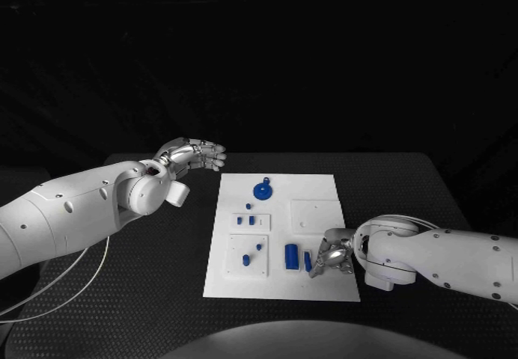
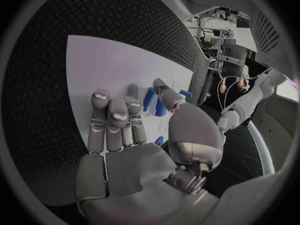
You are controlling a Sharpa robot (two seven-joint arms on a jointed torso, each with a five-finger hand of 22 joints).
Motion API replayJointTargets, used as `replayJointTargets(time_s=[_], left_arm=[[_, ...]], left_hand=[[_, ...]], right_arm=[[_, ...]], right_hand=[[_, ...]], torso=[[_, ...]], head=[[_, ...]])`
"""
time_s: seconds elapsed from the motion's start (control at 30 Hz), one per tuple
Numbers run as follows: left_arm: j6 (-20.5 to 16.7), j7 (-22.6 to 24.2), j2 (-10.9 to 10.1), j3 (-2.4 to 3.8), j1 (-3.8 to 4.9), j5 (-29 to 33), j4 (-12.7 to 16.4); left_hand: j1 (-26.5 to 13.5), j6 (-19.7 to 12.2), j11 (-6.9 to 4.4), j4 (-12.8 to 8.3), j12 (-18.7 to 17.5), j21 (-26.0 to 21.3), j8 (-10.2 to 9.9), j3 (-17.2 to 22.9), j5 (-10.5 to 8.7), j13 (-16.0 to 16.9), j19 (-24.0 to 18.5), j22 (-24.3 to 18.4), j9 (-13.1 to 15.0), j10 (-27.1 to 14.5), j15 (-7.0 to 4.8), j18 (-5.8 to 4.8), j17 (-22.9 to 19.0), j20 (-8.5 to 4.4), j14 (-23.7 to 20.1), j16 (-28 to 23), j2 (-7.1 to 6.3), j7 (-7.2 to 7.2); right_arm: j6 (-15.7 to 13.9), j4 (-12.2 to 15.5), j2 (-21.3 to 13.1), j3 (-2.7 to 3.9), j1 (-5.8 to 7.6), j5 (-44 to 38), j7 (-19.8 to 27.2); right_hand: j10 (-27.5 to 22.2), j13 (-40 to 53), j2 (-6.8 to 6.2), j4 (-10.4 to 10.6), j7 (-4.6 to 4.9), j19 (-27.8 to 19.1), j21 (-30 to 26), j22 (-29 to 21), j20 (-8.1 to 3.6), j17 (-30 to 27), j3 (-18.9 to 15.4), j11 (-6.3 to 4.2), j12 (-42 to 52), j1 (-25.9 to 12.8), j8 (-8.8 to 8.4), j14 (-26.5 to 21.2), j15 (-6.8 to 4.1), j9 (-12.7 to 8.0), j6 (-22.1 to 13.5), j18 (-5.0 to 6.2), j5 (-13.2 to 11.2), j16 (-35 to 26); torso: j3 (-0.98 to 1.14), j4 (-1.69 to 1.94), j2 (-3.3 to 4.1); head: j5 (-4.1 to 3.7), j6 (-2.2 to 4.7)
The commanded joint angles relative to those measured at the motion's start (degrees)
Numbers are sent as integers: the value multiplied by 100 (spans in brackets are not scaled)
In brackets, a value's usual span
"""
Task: Assemble the parts on the task board
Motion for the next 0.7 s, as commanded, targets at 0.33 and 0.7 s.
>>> replayJointTargets(time_s=[0.33,0.7], left_arm=[[98,30,32,3,2,28,-18],[92,28,33,2,2,28,-20]], left_hand=[[-62,-25,-3,43,8,-39,21,4,11,-8,24,12,-7,49,-4,101,14,8,33,-29,21,-21],[-59,-27,-3,51,8,-43,23,10,18,-12,24,17,-9,49,-3,102,21,9,32,-36,41,-20]], right_arm=[[-275,-100,43,-3,-10,-214,-117],[-167,-172,154,-3,-31,-324,-178]], right_hand=[[28,-7,375,279,-21,10,-44,-22,14,-12,95,-31,-46,-430,6,13,-54,-34,85,161,-27,18],[49,4,675,15,-29,4,-23,-1,-1,-15,547,-39,-46,-270,0,11,-63,-55,121,161,-27,28]], torso=[[-8,1,4],[-2,-3,-3]], head=[[-3,-22],[-3,-27]])
